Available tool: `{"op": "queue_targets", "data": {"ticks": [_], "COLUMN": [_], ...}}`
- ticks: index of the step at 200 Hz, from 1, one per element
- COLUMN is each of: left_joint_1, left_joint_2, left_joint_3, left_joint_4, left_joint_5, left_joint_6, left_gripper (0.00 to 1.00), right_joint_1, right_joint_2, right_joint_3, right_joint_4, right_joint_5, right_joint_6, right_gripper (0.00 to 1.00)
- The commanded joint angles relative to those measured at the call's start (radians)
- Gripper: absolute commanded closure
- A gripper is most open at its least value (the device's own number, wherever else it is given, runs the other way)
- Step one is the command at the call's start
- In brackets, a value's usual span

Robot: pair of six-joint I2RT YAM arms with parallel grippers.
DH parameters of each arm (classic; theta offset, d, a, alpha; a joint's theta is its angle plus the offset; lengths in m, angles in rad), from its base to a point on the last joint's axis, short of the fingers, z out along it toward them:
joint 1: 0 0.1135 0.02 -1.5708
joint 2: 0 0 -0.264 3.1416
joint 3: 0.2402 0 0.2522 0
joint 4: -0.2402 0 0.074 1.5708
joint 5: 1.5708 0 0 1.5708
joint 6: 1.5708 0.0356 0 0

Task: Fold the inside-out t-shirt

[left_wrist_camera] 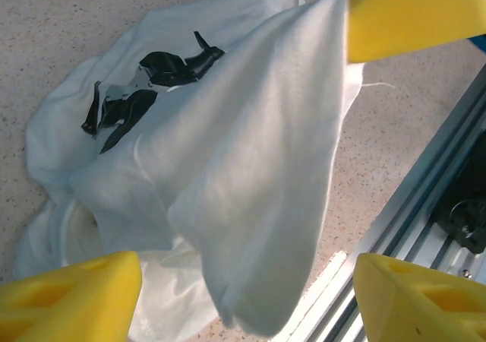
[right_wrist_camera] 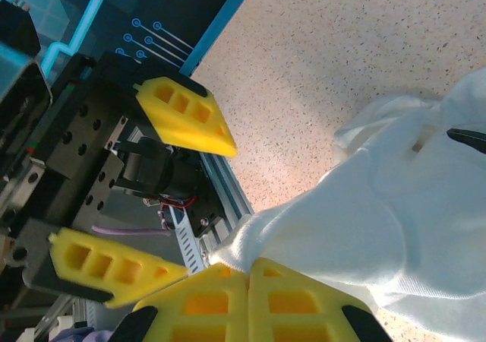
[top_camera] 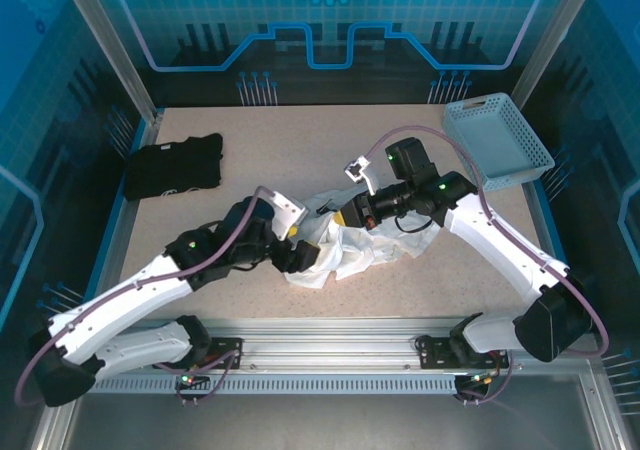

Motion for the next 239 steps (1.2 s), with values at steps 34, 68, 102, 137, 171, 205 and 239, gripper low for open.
{"op": "queue_targets", "data": {"ticks": [34, 68, 102, 137, 171, 205, 239], "left_joint_1": [-0.031, 0.009, 0.089, 0.093, 0.093, 0.092, 0.093], "left_joint_2": [0.136, 0.168, 0.121, 0.093, 0.126, 0.155, 0.172], "left_joint_3": [0.050, 0.046, -0.010, -0.079, -0.084, -0.078, -0.073], "left_joint_4": [0.083, 0.137, 0.292, 0.437, 0.467, 0.468, 0.471], "left_joint_5": [-0.145, 0.031, 0.491, 0.608, 0.580, 0.539, 0.519], "left_joint_6": [0.028, -0.005, -0.132, -0.252, -0.291, -0.303, -0.304], "left_gripper": [0.28, 0.84, 1.00, 1.00, 1.00, 1.00, 1.00], "right_joint_1": [0.001, -0.009, -0.011, -0.026, -0.027, -0.016, -0.006], "right_joint_2": [0.004, -0.012, -0.010, -0.017, -0.097, -0.235, -0.365], "right_joint_3": [0.022, 0.058, 0.044, 0.010, -0.063, -0.209, -0.376], "right_joint_4": [-0.006, -0.134, -0.158, -0.156, -0.150, -0.118, 0.003], "right_joint_5": [-0.037, -0.019, 0.017, 0.155, 0.246, 0.265, 0.189], "right_joint_6": [-0.007, -0.162, -0.227, -0.138, -0.049, 0.038, 0.120], "right_gripper": [1.00, 1.00, 0.97, 0.81, 0.69, 0.62, 0.52]}}
